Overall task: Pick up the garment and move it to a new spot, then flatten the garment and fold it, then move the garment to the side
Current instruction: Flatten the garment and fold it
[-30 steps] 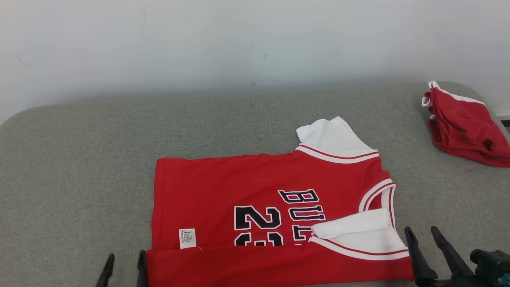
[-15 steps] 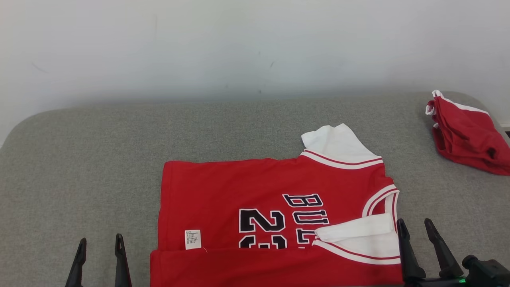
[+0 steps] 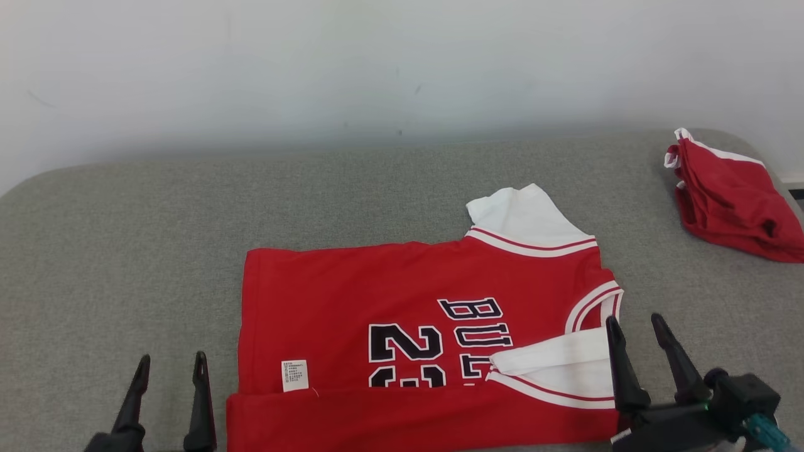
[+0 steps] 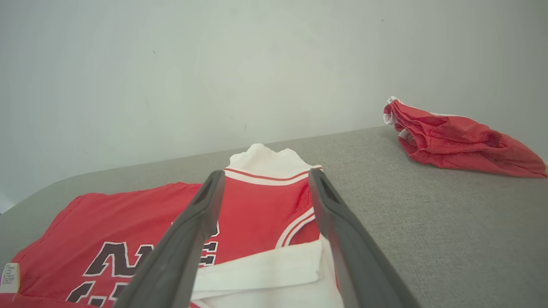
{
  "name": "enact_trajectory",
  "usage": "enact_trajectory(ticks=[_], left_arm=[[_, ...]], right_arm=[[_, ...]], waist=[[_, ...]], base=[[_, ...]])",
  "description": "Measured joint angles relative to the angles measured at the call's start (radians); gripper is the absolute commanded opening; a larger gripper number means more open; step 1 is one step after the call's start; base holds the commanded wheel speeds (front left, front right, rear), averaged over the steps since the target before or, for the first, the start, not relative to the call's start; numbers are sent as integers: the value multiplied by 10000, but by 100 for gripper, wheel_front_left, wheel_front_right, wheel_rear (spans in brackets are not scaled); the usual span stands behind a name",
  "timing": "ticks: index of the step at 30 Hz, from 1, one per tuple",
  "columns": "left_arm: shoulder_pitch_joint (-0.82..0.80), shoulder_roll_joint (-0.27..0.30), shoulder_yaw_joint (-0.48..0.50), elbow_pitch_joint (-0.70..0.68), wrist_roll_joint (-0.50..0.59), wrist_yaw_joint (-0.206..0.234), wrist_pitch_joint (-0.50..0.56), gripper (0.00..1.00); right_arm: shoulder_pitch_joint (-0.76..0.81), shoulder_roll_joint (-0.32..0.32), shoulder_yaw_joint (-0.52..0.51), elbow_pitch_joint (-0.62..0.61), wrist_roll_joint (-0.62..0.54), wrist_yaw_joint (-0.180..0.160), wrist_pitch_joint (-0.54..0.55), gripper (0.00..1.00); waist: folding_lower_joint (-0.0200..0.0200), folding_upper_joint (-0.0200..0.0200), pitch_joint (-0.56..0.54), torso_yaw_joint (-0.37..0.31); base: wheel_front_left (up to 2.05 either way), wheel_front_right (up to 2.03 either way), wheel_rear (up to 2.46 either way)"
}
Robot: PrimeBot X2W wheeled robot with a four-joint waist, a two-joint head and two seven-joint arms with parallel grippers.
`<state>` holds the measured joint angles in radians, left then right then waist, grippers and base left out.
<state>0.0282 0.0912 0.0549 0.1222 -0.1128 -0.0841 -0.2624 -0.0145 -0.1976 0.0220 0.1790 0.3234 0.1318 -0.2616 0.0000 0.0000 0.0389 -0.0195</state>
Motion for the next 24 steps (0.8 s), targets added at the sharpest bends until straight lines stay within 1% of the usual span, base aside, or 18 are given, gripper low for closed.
enact_trajectory(ticks=[2,6,8,9,12,14,19,21,24], left_arm=[[-472,161,33,205,-90,-136,-2,100],[-1759,621,-58,748,-313,-305,0,100],[-2521,940,-201,1080,-422,-345,29,100],[-2521,940,-201,1080,-422,-345,29,100],[-3745,1256,-428,1536,-819,-403,270,100],[-4498,1498,-709,1808,-1057,-410,520,100],[-6187,2063,-1501,2654,-2050,-453,1407,100],[-6675,2232,-1835,3020,-2535,-453,1741,100],[-7172,2447,-2387,3526,-2980,-453,2094,100]], right_arm=[[-573,-150,86,228,31,0,-2,100],[-1971,-470,307,1087,196,0,-25,100],[-2800,-679,493,1582,305,0,-25,100],[-2800,-679,493,1582,305,0,-25,100],[-4047,-926,894,2337,460,0,65,100],[-4849,-1080,1170,2842,652,0,186,100],[-6748,-1467,1733,4050,1018,0,387,100],[-7358,-1499,1958,4579,1200,0,470,100],[-8144,-1532,2345,5363,1375,0,512,100]], waist=[[0,0,113,-49],[0,1,410,-146],[1,1,588,-186],[1,1,588,-186],[2,1,901,-238],[2,1,1138,-266],[3,1,1809,-319],[3,2,2085,-342],[4,2,2472,-382]], base=[[0,0,0],[0,0,0],[0,0,0],[0,0,0],[0,0,0],[0,0,0],[0,0,0],[0,0,0],[0,0,0]])
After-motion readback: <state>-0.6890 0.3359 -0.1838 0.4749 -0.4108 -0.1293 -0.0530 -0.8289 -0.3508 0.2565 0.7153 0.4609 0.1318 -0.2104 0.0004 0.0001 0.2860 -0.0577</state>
